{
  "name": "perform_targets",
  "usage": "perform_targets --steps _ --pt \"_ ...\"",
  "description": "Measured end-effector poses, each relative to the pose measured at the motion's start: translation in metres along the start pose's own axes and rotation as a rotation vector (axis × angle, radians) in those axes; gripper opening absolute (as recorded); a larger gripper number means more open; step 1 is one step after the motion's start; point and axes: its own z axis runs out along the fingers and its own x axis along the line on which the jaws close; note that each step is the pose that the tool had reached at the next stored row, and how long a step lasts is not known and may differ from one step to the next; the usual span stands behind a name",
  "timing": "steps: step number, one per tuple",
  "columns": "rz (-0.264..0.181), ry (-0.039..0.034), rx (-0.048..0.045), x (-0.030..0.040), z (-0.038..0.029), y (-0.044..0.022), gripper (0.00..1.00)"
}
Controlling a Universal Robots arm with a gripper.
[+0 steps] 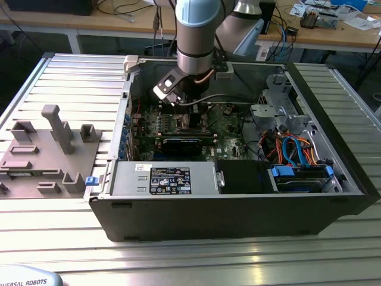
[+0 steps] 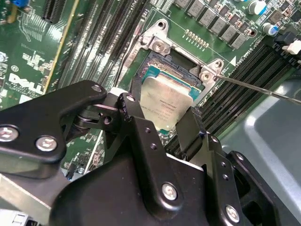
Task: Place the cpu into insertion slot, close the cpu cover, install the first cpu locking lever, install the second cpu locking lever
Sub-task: 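Place the cpu into insertion slot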
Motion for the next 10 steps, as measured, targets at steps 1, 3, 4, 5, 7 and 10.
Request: perform_targets --steps 1,3,4,5,7,10 --pt "0.0 0.0001 -0.0001 0.0001 0.001 -0.0005 0.54" --pt "0.001 0.0 -0.0001 0.0 0.0028 -0.0018 0.54" --pt "0.003 -0.0001 -0.0001 0.0 0.0037 -0.0024 0.54" --pt "0.003 -0.0001 -0.0002 -0.0001 0.0044 -0.0025 0.54" --pt "0.006 -0.0002 -0.0004 -0.0002 0.0057 -0.0026 0.54" --pt "0.013 -0.0008 -0.0006 -0.0004 0.0084 -0.0028 0.54"
